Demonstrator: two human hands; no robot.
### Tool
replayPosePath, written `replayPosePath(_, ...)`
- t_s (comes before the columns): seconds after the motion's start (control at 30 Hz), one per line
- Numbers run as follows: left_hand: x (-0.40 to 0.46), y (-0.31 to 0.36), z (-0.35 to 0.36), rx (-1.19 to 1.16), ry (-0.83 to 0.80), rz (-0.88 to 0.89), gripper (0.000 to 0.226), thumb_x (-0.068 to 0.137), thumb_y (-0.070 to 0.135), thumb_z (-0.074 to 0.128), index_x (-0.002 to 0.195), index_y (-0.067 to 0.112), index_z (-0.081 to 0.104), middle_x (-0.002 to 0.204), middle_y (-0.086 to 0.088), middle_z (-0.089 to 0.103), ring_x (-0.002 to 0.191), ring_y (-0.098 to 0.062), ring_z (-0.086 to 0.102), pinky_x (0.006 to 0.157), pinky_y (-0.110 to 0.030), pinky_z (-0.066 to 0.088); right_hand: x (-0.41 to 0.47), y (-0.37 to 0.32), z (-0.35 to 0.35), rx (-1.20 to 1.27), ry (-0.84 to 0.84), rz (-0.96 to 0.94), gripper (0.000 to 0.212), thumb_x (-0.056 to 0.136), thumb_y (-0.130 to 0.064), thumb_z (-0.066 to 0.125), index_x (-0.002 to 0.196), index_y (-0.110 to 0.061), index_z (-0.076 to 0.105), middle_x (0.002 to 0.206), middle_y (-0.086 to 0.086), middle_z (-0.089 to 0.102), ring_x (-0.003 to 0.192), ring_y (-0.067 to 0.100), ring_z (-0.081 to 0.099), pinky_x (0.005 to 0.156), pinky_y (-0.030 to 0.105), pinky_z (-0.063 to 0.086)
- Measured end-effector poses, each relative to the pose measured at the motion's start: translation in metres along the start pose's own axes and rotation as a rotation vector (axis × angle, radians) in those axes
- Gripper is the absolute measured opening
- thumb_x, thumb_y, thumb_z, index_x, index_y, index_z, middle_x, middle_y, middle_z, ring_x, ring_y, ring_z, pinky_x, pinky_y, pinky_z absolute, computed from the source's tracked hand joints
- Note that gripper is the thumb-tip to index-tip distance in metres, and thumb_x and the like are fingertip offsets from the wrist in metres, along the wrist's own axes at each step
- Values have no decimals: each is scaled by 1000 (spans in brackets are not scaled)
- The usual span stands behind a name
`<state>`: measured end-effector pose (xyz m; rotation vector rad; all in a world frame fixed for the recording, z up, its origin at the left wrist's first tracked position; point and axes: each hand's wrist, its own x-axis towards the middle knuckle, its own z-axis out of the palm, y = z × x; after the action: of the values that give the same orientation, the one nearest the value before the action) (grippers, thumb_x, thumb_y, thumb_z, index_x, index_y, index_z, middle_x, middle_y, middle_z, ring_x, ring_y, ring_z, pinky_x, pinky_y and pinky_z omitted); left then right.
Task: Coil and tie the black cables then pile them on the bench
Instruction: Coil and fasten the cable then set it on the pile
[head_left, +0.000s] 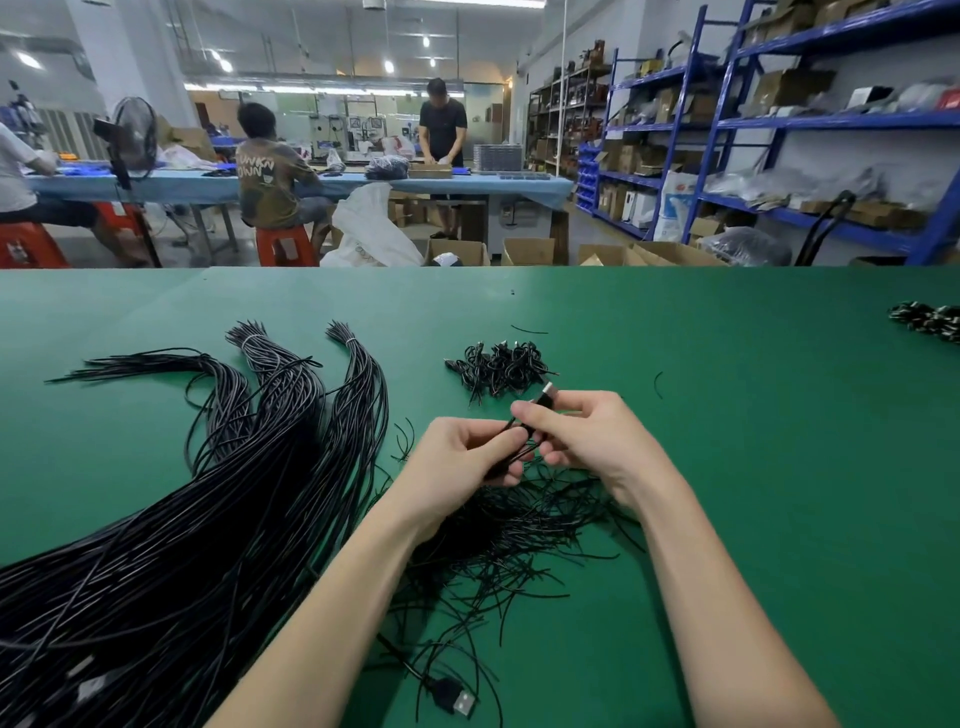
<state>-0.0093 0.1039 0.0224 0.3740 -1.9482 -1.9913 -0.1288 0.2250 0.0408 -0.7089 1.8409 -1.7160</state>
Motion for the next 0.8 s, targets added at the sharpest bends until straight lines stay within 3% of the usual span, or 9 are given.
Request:
replayPosePath(0.07, -1, 3, 0, 29, -28, -19, 21, 99, 16, 62, 104, 0, 76, 74, -3, 69, 63, -8, 62, 67, -18, 55, 1, 4, 1, -79, 54, -66, 27, 82, -35, 86, 80, -11, 74, 61, -2, 65, 47, 8, 56, 48, 16, 47)
replayPosePath(0.13, -2, 5, 2, 3, -70, -51, 22, 100, 15, 60, 104, -3, 73, 74, -2, 69, 63, -8, 61, 68, -20, 56, 4, 11, 6, -290, 196, -226, 47, 81, -52, 81, 68, -10, 64, 57, -4, 54, 48, 9, 48, 49, 14, 38)
replayPosePath(0.23, -4, 7, 2, -60, -107, -111, 21, 100, 14, 60, 104, -3, 72, 72, -1, 69, 62, -8, 60, 66, -19, 56, 2, 17, 14, -400, 311, -377, 60, 79, -68, 69, 66, -11, 58, 56, -1, 50, 51, 14, 45, 53, 26, 38)
replayPosePath(0.33, -7, 9, 3, -96, -147, -160, 21, 99, 13, 60, 105, -4, 71, 78, -6, 68, 63, -8, 59, 66, -19, 56, 2, 20, 19, -264, 268, -388, 55, 81, -64, 71, 62, -13, 63, 57, 5, 63, 48, 34, 59, 49, 37, 49)
replayPosePath(0.47, -9, 14, 8, -62, -208, -174, 21, 101, 14, 58, 104, -3, 70, 81, -6, 68, 63, -9, 59, 67, -20, 57, 3, 22, 17, -232, 349, -457, 60, 82, -57, 75, 50, -10, 55, 41, -1, 51, 39, 9, 42, 43, 22, 36)
replayPosePath(0.63, -12, 21, 11, 28, -281, -184, 25, 107, 14, 46, 100, -3, 64, 79, -5, 62, 63, -8, 53, 65, -21, 53, 6, 26, 14, -313, 356, -494, 54, 84, -41, 73, 51, -7, 47, 39, 4, 37, 43, 9, 32, 43, 28, 29)
replayPosePath(0.7, -14, 25, 11, 49, -329, -197, 25, 107, 18, 46, 97, 1, 61, 79, -4, 61, 65, -10, 53, 66, -22, 52, 6, 27, 13, -382, 372, -508, 47, 83, -35, 69, 48, -14, 45, 38, -7, 29, 42, 7, 26, 43, 22, 25)
replayPosePath(0.8, -14, 25, 10, 200, -316, -133, 17, 103, 11, 54, 97, -2, 63, 78, -4, 62, 66, -11, 56, 67, -21, 53, 7, 24, 12, -450, 395, -511, 39, 80, -34, 65, 48, -20, 47, 37, -8, 29, 41, 9, 27, 43, 18, 25)
